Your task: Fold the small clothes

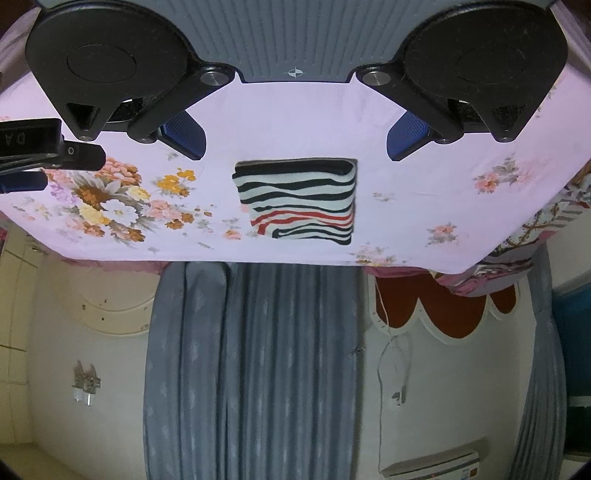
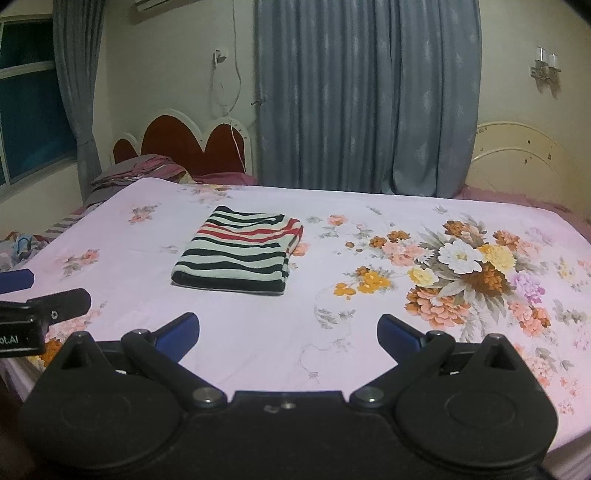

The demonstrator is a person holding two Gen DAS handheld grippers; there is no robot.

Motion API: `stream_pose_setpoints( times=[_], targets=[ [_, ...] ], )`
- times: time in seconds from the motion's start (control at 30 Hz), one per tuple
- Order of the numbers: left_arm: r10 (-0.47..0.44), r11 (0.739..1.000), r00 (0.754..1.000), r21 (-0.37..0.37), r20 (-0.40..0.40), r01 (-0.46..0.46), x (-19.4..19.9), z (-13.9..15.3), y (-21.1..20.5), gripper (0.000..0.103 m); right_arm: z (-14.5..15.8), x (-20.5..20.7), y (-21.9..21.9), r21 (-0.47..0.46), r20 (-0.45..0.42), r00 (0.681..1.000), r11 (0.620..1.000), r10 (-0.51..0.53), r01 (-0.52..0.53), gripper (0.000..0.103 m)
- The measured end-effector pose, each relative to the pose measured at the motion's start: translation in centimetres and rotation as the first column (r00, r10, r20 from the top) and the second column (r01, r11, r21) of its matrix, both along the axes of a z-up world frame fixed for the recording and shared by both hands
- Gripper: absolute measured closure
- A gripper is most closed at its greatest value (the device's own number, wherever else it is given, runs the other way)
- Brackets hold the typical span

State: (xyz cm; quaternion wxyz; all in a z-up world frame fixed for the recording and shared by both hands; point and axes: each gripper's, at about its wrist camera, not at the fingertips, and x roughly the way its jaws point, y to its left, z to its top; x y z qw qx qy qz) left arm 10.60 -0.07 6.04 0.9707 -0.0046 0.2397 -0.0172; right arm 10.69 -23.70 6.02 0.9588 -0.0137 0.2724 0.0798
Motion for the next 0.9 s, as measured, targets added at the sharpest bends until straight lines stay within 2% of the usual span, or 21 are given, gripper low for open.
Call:
stream_pose_setpoints(
  times=[0.37, 0.9],
  targets=[
    [0.000, 1.000, 1.000, -0.019, 0.019, 0.001, -0.9, 0.4, 0.3, 0.000, 1.0, -1.1, 1.1, -0.017, 0.030, 1.000, 1.000, 0.009, -0.008, 0.001],
    [0.012, 0.999, 1.000, -0.033, 0.020, -0.011, -0.7, 0.2, 0.3, 0.000, 1.1, -0.9, 1.1, -0.023, 0.034, 0.999, 1.000, 0.012, -0.011, 0.001]
  ],
)
